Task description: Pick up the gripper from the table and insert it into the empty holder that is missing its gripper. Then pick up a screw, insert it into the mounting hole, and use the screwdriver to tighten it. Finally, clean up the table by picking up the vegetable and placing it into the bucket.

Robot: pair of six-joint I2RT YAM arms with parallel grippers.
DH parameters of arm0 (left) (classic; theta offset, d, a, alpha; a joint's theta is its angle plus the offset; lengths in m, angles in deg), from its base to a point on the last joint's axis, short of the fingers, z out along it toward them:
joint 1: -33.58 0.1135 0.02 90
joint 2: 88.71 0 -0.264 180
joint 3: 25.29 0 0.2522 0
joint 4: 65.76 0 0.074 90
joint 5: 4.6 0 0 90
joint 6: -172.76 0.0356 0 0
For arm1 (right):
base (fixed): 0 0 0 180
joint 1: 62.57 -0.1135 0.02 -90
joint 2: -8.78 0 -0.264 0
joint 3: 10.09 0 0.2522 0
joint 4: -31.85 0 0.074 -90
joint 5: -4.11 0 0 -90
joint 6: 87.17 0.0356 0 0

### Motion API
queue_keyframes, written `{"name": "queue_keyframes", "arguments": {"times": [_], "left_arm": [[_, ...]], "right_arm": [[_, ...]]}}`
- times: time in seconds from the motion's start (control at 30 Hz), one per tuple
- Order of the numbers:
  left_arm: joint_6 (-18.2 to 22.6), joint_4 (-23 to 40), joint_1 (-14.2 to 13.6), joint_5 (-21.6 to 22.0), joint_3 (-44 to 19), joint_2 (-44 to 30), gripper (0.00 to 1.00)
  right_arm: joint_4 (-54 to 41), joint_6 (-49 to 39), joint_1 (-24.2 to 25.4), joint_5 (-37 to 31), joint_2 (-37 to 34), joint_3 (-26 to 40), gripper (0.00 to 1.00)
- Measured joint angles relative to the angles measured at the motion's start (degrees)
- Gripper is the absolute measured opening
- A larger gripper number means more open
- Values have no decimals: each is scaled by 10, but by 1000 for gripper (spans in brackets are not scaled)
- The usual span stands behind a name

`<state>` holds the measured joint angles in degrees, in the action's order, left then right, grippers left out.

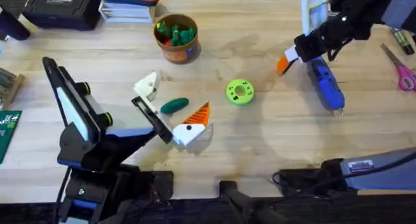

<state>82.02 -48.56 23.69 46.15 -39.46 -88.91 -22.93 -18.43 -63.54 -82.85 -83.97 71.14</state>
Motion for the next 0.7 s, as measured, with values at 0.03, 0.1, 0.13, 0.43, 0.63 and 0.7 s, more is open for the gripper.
{"name": "queue_keyframes", "arguments": {"times": [0.03, 0.1, 0.13, 0.43, 0.63, 0.7], "left_arm": [[0, 0, 0, 0, 0, 0, 985], [0, 0, 0, 0, 0, 0, 985], [0, 0, 0, 0, 0, 0, 985], [0, 0, 0, 0, 0, 0, 985], [0, 0, 0, 0, 0, 0, 985], [0, 0, 0, 0, 0, 0, 985]], "right_arm": [[-2, 0, 0, 0, 0, 1, 13], [-7, 0, 0, 0, 0, 2, 14], [-9, 0, 0, 0, 0, 2, 14], [-31, 82, 2, -91, 91, 2, 13], [-67, 146, 27, -66, 204, 1, 13], [-48, 156, 28, -23, 249, -11, 12]]}}
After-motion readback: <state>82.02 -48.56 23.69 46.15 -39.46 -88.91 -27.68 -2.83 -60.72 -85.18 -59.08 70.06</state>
